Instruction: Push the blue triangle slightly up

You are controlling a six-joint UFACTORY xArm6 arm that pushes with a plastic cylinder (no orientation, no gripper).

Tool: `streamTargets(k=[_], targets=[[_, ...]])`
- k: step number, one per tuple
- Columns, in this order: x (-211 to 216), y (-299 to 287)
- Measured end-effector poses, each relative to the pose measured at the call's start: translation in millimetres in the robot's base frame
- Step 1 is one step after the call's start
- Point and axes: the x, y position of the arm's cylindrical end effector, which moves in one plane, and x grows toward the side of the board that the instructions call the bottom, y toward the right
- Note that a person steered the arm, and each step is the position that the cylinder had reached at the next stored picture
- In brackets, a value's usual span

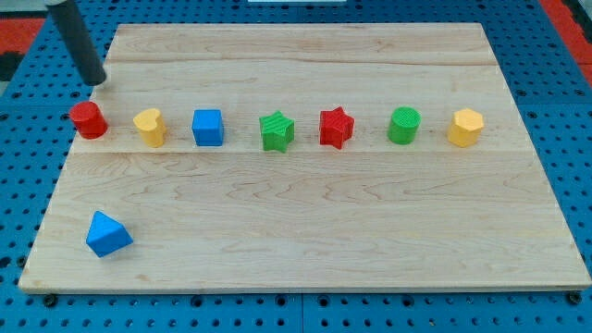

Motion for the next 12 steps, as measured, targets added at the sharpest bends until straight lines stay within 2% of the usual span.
streamTargets(k=[2, 4, 7, 10, 11, 12], targets=[[1.7, -7.3], [59.6, -6.8], [104.4, -6.7], [214.4, -2.0], [266.8, 7.1], [298.6, 27.3]])
